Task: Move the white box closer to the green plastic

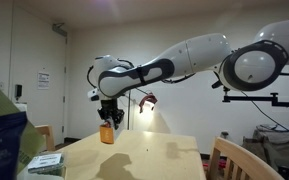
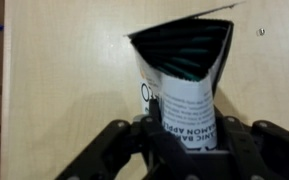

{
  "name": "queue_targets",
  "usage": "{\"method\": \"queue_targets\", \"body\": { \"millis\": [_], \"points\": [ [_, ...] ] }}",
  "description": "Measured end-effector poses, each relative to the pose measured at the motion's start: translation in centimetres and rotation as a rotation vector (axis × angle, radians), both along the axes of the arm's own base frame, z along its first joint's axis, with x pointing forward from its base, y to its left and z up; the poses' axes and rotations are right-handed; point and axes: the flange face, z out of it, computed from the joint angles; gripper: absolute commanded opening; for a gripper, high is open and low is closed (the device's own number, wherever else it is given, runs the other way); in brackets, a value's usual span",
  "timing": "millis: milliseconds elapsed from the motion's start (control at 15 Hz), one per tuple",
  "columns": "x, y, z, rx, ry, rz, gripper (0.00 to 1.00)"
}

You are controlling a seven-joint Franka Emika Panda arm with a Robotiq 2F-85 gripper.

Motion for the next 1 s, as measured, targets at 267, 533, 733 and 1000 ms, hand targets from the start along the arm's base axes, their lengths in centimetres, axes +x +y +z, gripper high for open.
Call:
{"method": "queue_targets", "body": {
  "millis": [267, 533, 733, 1000],
  "points": [
    [-0.1, 0.3, 0.0, -0.001, 0.002, 0.003, 0.21],
    [-0.2, 1.9, -1.6, 0.115, 0.046, 0.104, 0.21],
    [-0.5, 4.2, -2.9, 0.224, 0.077, 0.230, 0.21],
    [-1.2, 7.5, -3.6, 0.357, 0.126, 0.408, 0.21]
  ]
}}
